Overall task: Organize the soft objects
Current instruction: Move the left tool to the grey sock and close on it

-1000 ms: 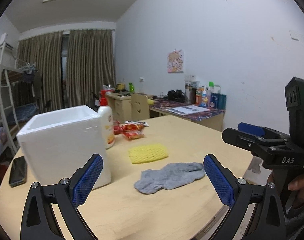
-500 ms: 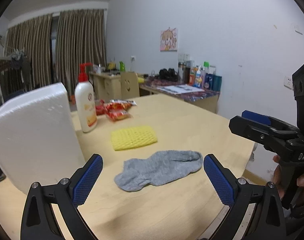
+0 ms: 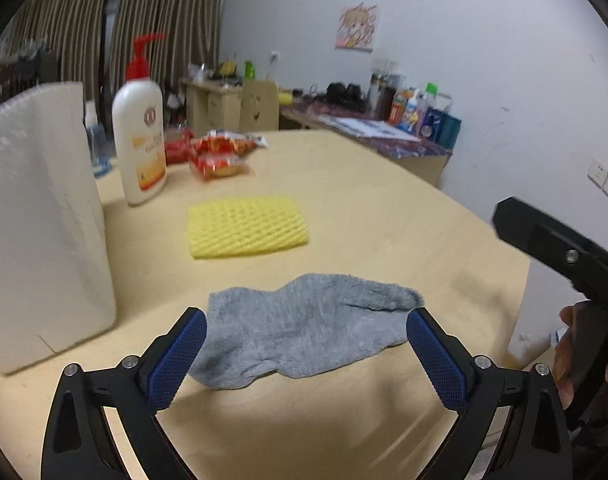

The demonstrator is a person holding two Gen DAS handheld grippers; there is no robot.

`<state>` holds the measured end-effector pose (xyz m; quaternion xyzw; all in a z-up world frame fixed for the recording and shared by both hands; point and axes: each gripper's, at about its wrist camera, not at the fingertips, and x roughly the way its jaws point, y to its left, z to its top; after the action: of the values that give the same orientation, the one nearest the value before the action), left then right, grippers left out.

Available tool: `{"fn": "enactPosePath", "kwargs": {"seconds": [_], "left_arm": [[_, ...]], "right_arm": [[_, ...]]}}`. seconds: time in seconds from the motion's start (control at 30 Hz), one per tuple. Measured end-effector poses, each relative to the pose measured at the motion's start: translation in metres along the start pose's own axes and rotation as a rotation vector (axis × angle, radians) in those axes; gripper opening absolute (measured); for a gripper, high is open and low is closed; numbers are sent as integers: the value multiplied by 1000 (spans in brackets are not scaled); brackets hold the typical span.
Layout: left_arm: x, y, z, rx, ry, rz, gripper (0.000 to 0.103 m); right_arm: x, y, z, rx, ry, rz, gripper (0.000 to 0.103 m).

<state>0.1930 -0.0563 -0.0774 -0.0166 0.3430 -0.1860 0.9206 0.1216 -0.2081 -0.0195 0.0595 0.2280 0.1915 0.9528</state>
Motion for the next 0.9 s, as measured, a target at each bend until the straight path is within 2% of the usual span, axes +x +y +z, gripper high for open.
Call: {"fn": "enactPosePath", "kwargs": {"seconds": [0.33, 0.37, 0.43, 0.5, 0.8, 0.9], "left_arm": [[31, -8, 0, 25, 92, 77, 84], [34, -9, -2, 38, 104, 99, 83], [40, -11, -3, 56, 134, 134, 74], [45, -13, -4, 73, 161, 158, 73], [47, -13, -4, 71, 163, 168, 73], [47, -13, -3, 71, 161, 170, 67]], "right_arm": [[16, -14, 1, 1, 50, 35, 103], [16, -15, 1, 0, 52, 38, 103], [18, -17, 1, 0, 60, 45, 103], [19, -19, 2, -2, 66, 48, 103], [28, -21, 6, -25, 103, 74, 103], [29, -22, 8, -26, 109, 81, 103]]}}
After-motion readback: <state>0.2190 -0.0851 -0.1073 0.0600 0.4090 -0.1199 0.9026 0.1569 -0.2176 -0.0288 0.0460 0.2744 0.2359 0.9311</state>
